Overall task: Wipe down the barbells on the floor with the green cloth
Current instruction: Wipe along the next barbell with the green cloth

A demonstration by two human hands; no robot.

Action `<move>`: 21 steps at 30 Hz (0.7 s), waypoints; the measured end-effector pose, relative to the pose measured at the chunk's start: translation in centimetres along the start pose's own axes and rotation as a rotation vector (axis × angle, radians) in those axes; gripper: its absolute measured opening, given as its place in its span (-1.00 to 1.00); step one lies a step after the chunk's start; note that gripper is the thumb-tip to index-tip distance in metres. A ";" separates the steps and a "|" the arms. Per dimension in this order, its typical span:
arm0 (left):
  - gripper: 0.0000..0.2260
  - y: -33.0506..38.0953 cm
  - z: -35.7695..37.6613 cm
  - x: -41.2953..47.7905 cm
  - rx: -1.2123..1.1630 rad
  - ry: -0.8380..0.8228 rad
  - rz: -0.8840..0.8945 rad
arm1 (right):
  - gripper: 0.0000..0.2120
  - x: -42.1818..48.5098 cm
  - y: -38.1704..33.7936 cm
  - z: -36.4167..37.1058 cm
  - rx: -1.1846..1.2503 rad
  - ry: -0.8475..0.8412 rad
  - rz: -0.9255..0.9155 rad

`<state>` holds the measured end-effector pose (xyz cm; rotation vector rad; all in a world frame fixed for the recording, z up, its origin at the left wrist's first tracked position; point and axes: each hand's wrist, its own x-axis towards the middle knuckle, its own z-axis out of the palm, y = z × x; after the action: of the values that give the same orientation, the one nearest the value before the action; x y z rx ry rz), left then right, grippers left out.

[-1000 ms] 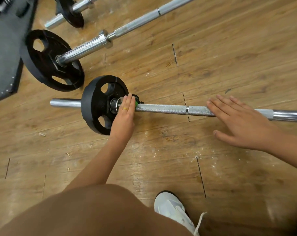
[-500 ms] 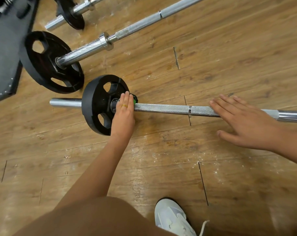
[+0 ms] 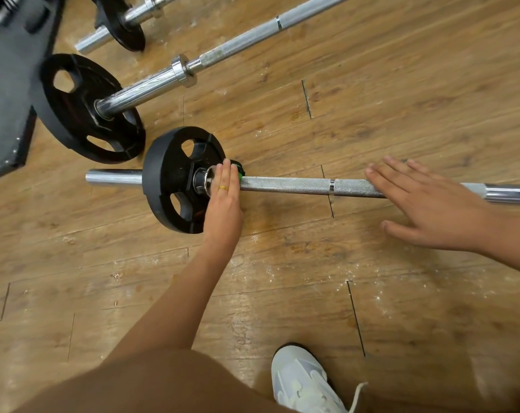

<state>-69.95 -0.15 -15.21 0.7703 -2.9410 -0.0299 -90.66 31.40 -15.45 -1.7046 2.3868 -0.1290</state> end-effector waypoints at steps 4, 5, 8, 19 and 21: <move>-0.26 0.3 0.4 -0.5 -0.044 -0.010 0.082 | -0.15 0.2 0.3 0.0 -0.006 -0.021 0.006; -0.26 -0.2 0.3 -0.2 -0.041 -0.020 0.084 | -0.15 0.3 0.3 0.0 -0.009 -0.022 0.007; -0.28 -1.3 -0.1 1.6 -0.034 -0.045 0.023 | -0.13 0.6 0.6 0.1 -0.013 -0.016 0.012; -0.27 -1.0 -0.3 2.4 -0.074 -0.085 0.097 | -0.12 1.6 1.3 -0.2 -0.046 -0.007 0.019; -0.25 -0.4 -0.1 2.3 -0.075 -0.083 0.130 | -0.11 1.7 1.3 -0.3 -0.051 -0.008 0.020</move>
<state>-71.69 -1.64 -14.95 0.5797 -3.0416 -0.1657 -92.49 30.21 -15.62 -1.6991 2.4209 -0.0594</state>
